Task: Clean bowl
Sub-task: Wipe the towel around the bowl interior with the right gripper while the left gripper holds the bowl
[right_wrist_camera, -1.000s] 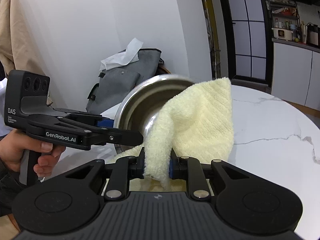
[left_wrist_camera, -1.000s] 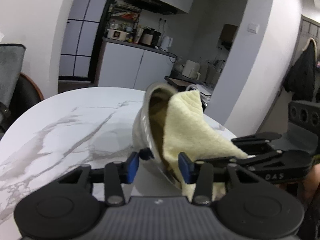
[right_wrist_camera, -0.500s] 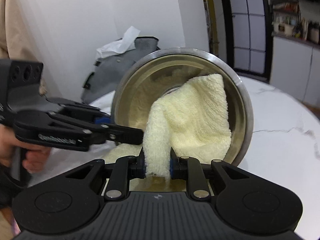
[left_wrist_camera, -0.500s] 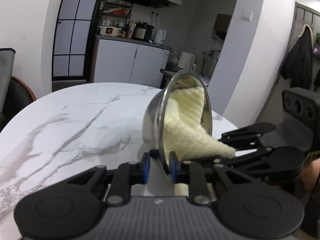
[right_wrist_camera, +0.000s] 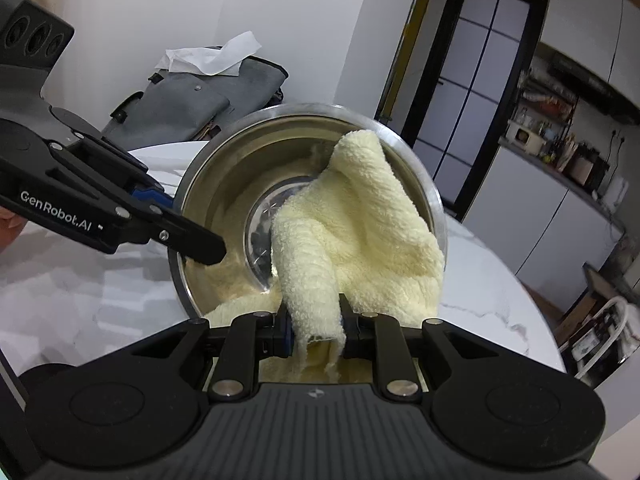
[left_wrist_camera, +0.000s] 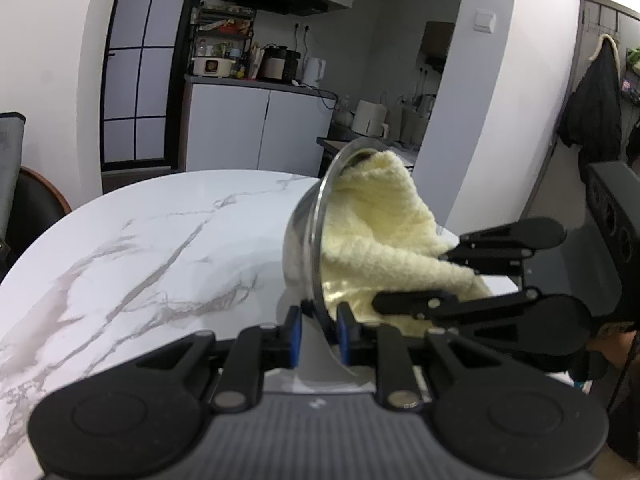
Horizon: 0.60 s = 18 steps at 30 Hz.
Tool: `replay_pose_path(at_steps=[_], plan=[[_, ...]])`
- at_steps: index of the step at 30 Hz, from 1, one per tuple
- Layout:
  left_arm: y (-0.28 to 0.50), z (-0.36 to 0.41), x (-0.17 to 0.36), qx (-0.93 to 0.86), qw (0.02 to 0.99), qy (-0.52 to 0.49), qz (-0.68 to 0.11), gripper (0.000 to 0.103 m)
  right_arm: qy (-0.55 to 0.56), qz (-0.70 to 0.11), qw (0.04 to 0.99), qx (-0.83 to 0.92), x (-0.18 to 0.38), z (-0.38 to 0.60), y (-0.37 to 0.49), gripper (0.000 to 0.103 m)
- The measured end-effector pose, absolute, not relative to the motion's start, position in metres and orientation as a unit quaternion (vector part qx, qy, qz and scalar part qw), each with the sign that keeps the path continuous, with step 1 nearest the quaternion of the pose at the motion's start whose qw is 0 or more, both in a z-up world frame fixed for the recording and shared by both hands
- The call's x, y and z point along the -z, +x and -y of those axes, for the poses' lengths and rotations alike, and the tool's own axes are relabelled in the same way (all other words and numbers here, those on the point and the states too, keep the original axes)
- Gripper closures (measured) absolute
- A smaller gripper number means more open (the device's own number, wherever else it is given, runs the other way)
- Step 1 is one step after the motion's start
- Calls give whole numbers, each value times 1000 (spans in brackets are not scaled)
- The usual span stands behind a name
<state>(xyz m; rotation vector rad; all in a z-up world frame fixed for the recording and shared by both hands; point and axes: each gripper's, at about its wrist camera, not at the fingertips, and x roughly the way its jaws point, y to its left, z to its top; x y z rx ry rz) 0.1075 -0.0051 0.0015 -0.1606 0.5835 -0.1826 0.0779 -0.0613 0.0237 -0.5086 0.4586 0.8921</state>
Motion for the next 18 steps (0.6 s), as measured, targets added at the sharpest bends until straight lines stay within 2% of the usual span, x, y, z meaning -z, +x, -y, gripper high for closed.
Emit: replay_pose_path(at_steps=[9,14,18], plan=[[118,9,16,94,939,-91,-319,84,-117,-293,810,-495,-21,70,94,82],[117,9,13,96,939,-82,-320,84,-124,-292,810,-494,-20,69,91,82],[116,10,10,96,940,-74,-318,84,-189,-260,826,-463,-23,65,79,82]])
